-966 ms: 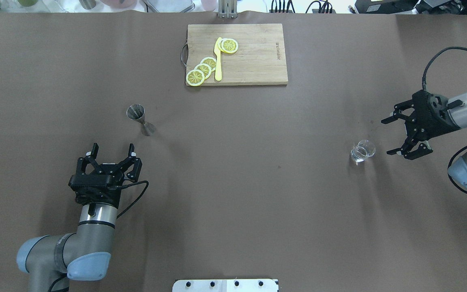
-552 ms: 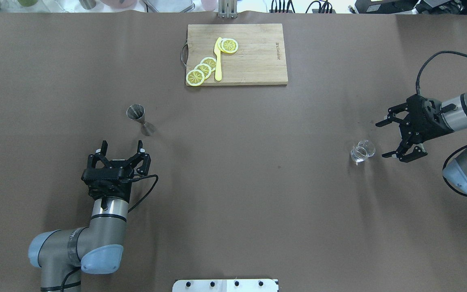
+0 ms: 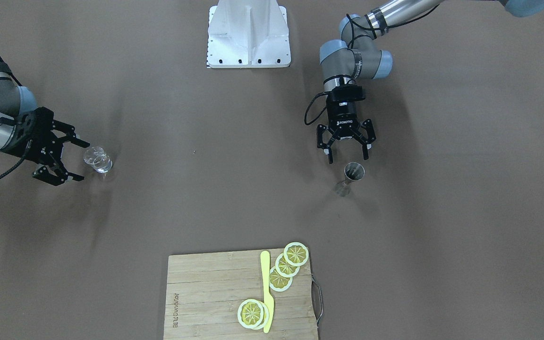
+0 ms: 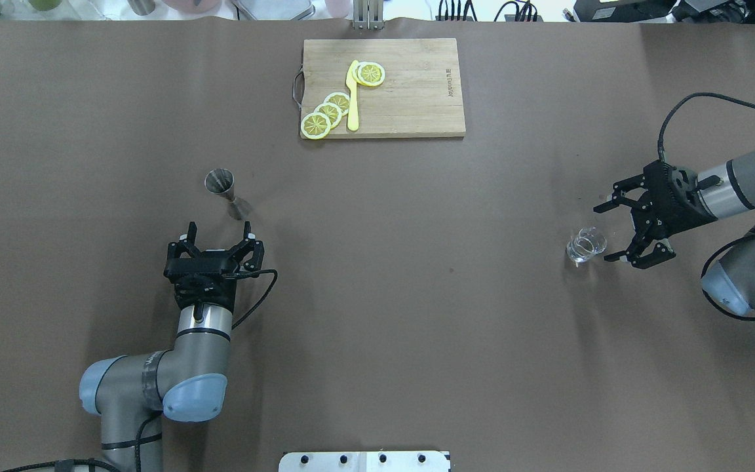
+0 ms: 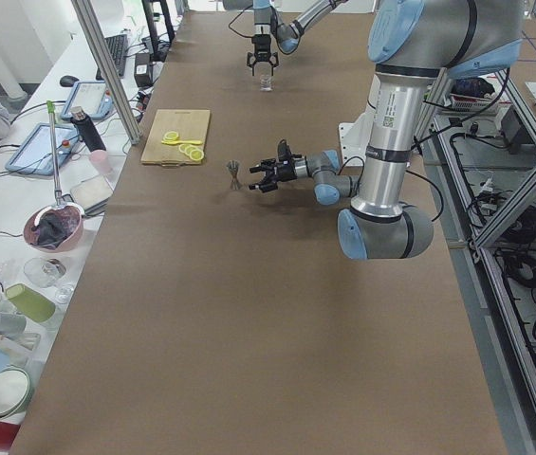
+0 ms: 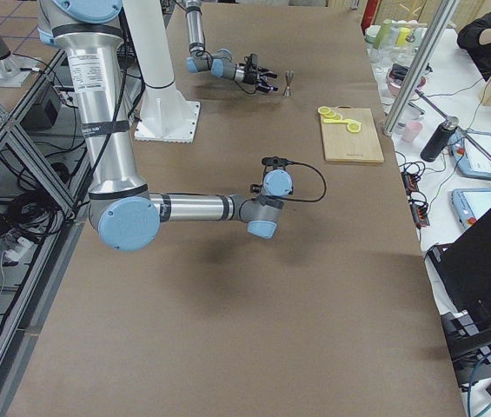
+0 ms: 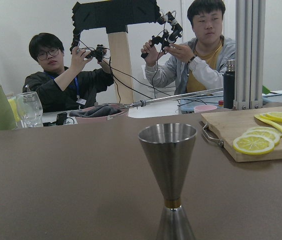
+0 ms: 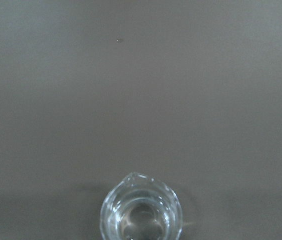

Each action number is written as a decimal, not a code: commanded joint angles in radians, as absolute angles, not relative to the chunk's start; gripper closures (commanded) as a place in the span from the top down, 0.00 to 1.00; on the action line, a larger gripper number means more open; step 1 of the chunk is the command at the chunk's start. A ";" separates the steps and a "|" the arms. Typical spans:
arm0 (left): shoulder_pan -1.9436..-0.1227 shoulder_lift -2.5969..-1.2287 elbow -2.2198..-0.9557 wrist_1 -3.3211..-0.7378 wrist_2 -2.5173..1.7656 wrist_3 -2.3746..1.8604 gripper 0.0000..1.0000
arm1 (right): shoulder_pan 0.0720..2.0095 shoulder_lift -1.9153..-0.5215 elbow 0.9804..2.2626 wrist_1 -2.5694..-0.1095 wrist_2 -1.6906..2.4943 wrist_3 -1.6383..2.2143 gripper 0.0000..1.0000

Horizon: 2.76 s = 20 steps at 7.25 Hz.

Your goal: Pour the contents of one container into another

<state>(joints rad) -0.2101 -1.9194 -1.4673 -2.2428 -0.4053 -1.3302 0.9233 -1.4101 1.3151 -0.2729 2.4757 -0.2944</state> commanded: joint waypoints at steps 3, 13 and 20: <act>-0.279 -1.990 -1.399 -2.243 -0.422 -1.330 0.97 | 0.888 -1.404 1.302 -0.252 2.476 -0.282 0.97; -0.296 -1.994 -1.465 -2.235 -0.471 -1.162 0.00 | 0.864 -1.391 1.275 -0.252 2.467 -0.282 0.82; -0.296 -2.031 -1.686 -2.295 -0.539 -0.776 0.00 | 0.906 -1.379 1.292 -0.252 2.477 -0.276 0.08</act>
<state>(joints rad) -0.3001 -2.0085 -1.6820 -2.2772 -0.4869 -0.7924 0.8802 -1.3824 1.2848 -0.2516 2.4733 -0.2774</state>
